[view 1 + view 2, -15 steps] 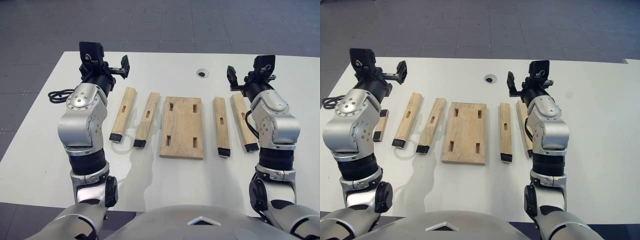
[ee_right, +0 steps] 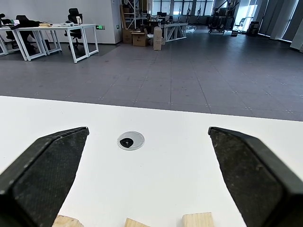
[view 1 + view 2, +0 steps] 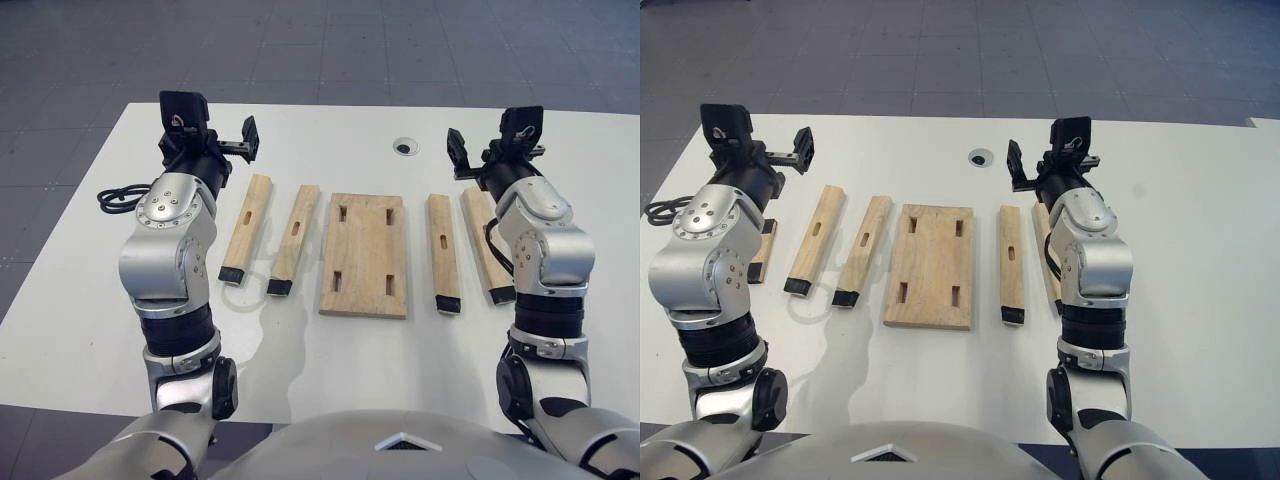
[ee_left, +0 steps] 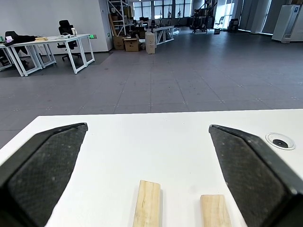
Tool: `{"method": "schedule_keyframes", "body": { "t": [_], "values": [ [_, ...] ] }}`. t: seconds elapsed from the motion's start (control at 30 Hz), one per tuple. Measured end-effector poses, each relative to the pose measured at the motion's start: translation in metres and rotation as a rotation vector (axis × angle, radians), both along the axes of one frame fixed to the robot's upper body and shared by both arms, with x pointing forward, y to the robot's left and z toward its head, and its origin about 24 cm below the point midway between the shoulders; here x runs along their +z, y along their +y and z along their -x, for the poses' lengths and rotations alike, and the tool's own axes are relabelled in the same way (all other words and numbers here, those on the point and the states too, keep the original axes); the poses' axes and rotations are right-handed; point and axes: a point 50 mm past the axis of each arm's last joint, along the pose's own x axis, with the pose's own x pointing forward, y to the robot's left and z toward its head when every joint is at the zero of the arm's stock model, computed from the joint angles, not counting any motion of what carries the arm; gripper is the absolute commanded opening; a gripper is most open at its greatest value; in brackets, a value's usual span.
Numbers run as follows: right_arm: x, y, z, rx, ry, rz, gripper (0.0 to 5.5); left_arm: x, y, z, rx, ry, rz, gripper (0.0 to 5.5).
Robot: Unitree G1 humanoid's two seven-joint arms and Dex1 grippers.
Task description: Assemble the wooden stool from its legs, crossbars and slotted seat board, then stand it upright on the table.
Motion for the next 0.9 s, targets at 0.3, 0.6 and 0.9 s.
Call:
{"method": "schedule_keyframes", "body": {
  "t": [0.3,0.6,0.9],
  "values": [
    [-0.001,0.001,0.000,-0.003,0.004,-0.004,4.67,0.000,0.000,0.000,0.002,-0.002,0.003,4.73],
    [0.000,0.000,-0.001,0.003,0.003,-0.001,4.67,0.000,-0.003,0.001,0.007,-0.005,0.016,4.73],
    [0.007,-0.016,-0.001,-0.022,-0.014,0.033,4.67,0.002,-0.004,0.003,0.009,-0.016,0.016,4.73]
  ]
}}
